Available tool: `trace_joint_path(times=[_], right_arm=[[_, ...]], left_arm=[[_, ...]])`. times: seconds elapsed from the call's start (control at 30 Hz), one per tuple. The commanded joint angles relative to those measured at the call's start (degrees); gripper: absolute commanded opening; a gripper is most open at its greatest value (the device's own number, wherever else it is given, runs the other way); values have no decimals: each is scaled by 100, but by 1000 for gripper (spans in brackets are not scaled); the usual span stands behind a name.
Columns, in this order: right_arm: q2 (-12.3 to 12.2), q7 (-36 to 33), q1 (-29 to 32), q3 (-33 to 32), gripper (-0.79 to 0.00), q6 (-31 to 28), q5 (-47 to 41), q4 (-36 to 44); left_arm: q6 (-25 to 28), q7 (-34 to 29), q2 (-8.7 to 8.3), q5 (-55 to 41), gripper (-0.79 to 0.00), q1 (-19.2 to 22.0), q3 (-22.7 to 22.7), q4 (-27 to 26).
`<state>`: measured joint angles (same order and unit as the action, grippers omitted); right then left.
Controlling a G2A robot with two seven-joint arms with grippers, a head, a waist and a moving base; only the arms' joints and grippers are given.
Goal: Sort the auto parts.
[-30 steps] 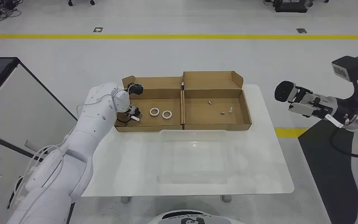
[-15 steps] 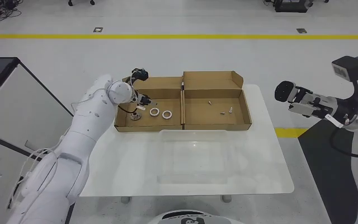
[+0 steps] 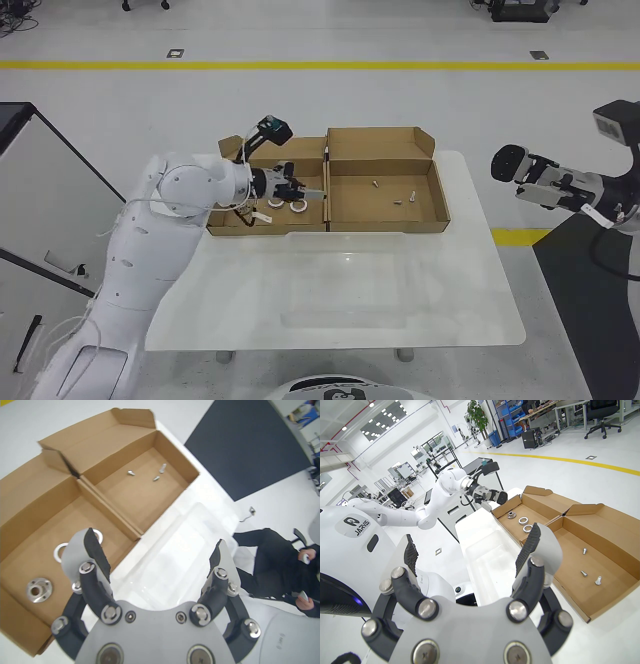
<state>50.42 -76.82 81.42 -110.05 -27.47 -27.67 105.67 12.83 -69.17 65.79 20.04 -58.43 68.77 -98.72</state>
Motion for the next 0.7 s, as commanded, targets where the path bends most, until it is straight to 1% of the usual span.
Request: trace_joint_path(times=[0.0,0.17,0.33,0.4,0.47,0.67], right_arm=[[0,0,0,0,0,0,0,0],[0,0,0,0,0,0,0,0],[0,0,0,0,0,0,0,0],[0,0,0,0,0,0,0,0],[0,0,0,0,0,0,0,0],[0,0,0,0,-1,0,0,0]], left_arm=[[-28,-6,-31,-467,0,-234,173,-363],[-169,98,-107,-1331,0,-787,631,-1168],[-375,63,-187,-1914,0,-1275,1088,-1900],[-442,-19,-217,-2100,0,-1418,1234,-2114],[-539,-85,-241,-2365,0,-1523,1366,-2241],[-540,-85,-242,-2369,0,-1524,1368,-2243]])
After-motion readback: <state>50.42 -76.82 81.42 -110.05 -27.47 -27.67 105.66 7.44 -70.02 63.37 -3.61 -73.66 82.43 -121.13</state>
